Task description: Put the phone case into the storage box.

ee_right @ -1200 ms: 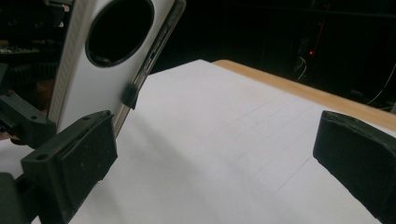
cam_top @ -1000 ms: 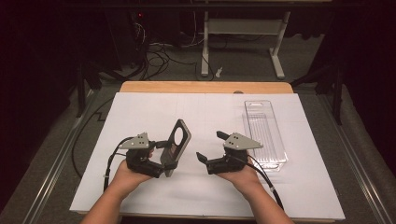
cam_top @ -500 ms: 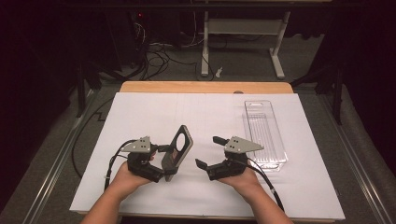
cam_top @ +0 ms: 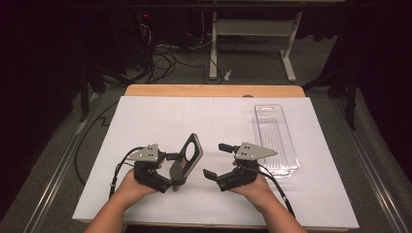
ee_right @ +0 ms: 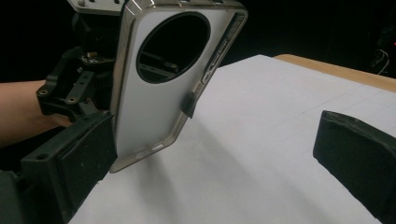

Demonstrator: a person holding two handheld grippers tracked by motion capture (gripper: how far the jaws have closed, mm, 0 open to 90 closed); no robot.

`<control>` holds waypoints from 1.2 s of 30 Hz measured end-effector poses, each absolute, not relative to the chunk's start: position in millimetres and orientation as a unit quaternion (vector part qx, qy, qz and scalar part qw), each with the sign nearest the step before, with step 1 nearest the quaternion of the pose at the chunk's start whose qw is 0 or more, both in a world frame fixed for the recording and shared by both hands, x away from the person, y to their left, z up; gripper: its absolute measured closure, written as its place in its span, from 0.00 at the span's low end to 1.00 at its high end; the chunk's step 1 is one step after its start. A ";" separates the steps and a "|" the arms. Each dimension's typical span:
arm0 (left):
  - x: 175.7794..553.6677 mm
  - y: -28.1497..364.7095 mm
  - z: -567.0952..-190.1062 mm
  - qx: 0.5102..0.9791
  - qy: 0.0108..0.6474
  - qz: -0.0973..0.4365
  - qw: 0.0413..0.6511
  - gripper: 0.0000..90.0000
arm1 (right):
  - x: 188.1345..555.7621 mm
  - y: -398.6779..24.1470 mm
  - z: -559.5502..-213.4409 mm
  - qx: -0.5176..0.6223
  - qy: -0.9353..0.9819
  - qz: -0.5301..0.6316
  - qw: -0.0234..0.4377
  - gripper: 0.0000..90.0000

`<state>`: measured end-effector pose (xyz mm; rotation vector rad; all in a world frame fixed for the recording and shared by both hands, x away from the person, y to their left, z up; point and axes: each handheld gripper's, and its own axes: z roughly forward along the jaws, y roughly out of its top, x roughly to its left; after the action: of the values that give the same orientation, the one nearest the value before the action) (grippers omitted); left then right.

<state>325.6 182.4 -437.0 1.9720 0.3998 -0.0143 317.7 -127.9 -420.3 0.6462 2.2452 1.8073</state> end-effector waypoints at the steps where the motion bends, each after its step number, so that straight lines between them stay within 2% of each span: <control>1: 325.9 182.4 -437.2 0.828 0.168 -0.007 0.535 0.14 | 317.8 -128.1 -420.1 0.217 0.756 0.611 0.092 0.00; 36: 319.7 175.1 -437.9 0.834 0.128 -0.044 0.535 0.15 | 310.0 -123.6 -406.1 0.167 0.746 0.643 0.043 0.00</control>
<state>319.7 175.1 -437.9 1.9863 0.3048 -0.1040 310.0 -123.6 -406.1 0.5107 2.2815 1.9684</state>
